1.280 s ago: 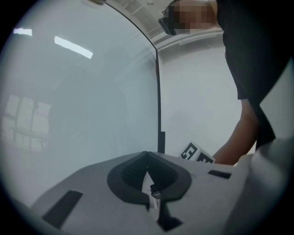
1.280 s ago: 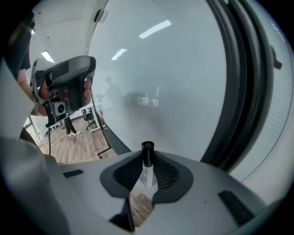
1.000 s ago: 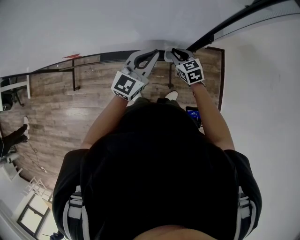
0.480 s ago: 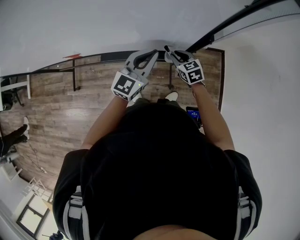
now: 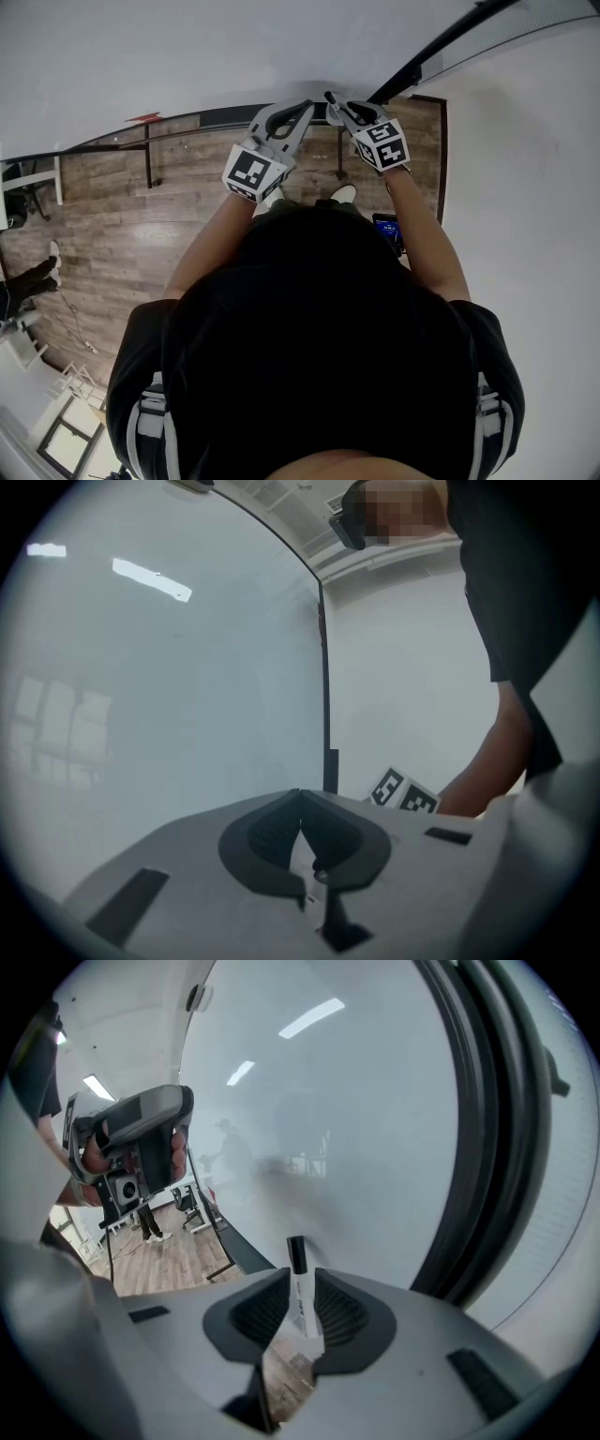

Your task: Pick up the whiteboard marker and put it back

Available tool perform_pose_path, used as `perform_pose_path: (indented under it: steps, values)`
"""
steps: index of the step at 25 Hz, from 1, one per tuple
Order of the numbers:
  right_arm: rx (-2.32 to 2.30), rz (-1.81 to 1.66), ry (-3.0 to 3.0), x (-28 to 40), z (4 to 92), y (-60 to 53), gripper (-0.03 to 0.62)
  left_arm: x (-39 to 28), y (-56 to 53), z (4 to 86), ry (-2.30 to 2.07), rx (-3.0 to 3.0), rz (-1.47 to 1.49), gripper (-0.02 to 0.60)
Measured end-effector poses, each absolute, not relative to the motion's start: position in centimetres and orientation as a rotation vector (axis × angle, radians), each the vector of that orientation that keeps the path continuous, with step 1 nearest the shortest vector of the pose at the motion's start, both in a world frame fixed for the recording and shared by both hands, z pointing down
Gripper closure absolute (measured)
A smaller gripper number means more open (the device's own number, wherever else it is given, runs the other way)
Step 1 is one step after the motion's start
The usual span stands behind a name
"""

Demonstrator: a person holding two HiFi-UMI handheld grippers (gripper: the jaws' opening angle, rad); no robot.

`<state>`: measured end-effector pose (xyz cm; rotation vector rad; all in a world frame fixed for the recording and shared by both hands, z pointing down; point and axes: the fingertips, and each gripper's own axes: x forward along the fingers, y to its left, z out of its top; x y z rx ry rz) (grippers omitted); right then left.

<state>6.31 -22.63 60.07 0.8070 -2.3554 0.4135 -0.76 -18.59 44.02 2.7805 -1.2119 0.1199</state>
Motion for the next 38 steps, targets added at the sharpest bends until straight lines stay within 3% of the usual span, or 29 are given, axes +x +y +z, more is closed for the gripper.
perform_pose_path:
  steps: [20,38]
  values:
    - [0.777,0.372,-2.662,4.7,47.7,-19.7,0.519,0.1,-17.3,43.5,-1.179,2.822,0.129,0.577]
    - [0.864,0.169,-2.88,5.0,41.8,-15.5,0.594,0.5,-15.4,42.7,-1.096,2.817,0.106,0.577]
